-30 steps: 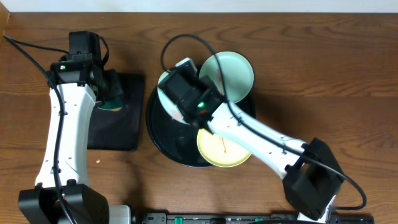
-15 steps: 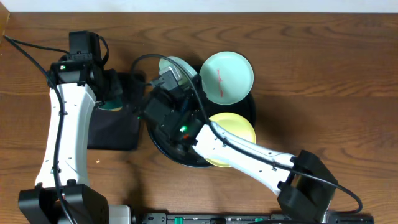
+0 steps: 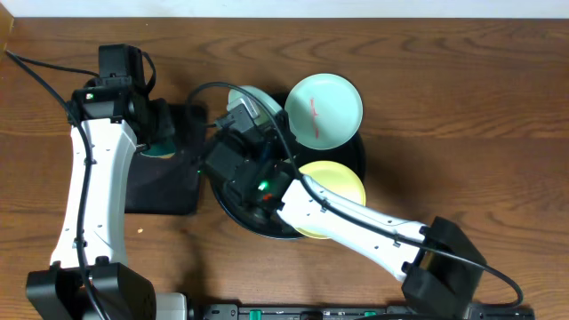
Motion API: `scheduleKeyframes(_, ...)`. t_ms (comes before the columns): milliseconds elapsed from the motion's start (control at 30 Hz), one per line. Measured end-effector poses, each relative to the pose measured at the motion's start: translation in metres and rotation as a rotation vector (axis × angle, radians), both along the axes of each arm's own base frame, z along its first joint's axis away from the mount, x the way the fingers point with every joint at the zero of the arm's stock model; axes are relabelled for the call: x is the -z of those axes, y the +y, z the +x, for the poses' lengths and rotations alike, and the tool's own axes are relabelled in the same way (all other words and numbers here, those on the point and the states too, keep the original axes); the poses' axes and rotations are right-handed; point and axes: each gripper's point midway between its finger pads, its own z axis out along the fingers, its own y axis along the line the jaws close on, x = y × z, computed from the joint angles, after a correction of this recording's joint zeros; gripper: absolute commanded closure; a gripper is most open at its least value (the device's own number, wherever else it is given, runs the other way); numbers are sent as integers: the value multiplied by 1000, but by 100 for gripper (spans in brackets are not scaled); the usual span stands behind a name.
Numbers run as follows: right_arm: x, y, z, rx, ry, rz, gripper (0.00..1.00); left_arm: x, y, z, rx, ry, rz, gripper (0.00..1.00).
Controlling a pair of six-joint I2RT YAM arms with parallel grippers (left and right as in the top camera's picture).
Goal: Clean dirty plates on tray and stack at the side
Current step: 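Grasp the scrubbed pale green plate's rim with the right gripper, then lift the pale green plate and carry it right of the round tray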
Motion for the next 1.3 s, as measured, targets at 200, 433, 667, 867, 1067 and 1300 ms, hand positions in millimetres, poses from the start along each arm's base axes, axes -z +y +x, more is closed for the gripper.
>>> scheduleKeyframes(200,38,-5,2,-38,276,219,99,0,0,0,0,0,0,93)
scheduleKeyframes(433,26,-30,17,-60,495,541,99,0,-2,0,5,-1,-11,93)
scheduleKeyframes(667,-8,-101,31,10,580,789,99,0,-3,0,7,-1,-18,93)
scheduleKeyframes(867,-20,-189,28,198,588,878,99,1,-3,1,7,-5,-18,93)
scheduleKeyframes(1067,-15,-298,25,480,527,932,99,3,-3,1,7,-3,-18,93)
scheduleKeyframes(1300,19,-375,16,658,488,946,99,2,-3,5,7,-19,-16,93)
